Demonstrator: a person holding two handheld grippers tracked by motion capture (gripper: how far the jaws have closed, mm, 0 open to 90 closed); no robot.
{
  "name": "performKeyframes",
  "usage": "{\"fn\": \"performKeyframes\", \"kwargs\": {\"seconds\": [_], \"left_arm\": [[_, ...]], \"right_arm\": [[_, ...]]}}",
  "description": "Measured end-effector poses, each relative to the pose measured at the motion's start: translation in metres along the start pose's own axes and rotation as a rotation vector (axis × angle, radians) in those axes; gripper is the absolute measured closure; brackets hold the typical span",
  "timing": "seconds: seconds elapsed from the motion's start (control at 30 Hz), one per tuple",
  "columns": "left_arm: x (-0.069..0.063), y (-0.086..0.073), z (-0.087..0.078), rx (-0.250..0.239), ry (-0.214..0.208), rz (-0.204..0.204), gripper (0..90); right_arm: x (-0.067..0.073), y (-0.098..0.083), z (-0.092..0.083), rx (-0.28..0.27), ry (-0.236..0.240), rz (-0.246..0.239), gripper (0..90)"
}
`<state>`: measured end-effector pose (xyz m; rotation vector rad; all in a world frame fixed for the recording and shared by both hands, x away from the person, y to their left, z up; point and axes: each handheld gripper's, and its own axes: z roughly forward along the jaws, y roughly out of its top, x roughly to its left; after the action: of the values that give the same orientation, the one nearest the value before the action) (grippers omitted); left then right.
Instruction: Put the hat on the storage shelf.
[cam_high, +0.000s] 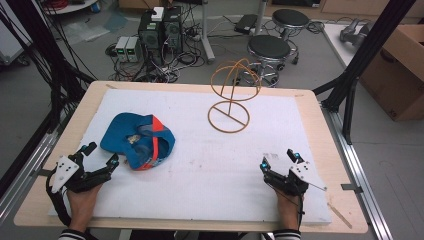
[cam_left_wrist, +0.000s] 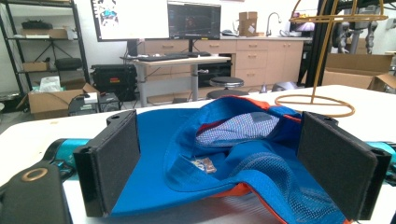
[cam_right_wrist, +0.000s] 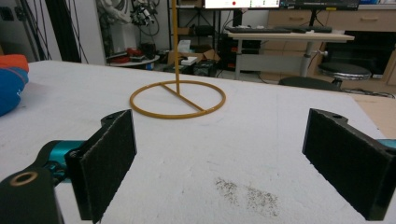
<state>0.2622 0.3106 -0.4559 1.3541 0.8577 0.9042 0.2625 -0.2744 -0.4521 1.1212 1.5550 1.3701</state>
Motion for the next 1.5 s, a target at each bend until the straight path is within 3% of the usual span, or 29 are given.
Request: {"fn": "performKeyframes", "kwargs": {"seconds": [0.3,0.9,1.0,1.07,1.17,1.2,1.37,1.4,1.5], "left_arm": [[-0.002,0.000,0.001,0.010,0.011,0.014,14.4],[0.000,0.001,0.002,0.015,0.002,-0.003,14.7],[0.002,0.005,0.004,0.054,-0.036,-0.031,14.7],[0.002,0.009,0.004,0.053,-0.044,-0.031,14.7],[0.001,0.023,0.003,0.043,-0.066,-0.022,14.7],[0.001,0.033,0.005,0.062,-0.087,-0.023,14.4],[-0.004,0.052,0.015,0.129,-0.146,0.012,14.2],[-0.007,0.059,0.021,0.152,-0.196,0.025,14.3],[-0.011,0.067,0.028,0.189,-0.225,0.048,14.4]], "right_arm": [[0.000,0.000,-0.001,-0.011,0.002,0.003,8.9],[0.001,-0.001,-0.002,-0.019,-0.002,-0.010,8.8],[0.001,-0.001,-0.002,-0.020,-0.002,-0.010,8.8],[0.001,-0.001,-0.002,-0.019,0.001,-0.010,8.8],[0.000,-0.001,-0.002,-0.018,0.001,-0.003,8.8],[0.000,-0.001,-0.002,-0.017,0.001,-0.003,8.8],[0.001,-0.001,-0.002,-0.015,0.002,0.000,8.8],[0.001,-0.001,-0.002,-0.017,0.002,-0.004,8.8],[0.001,-0.001,-0.002,-0.019,0.002,-0.010,8.8]]}}
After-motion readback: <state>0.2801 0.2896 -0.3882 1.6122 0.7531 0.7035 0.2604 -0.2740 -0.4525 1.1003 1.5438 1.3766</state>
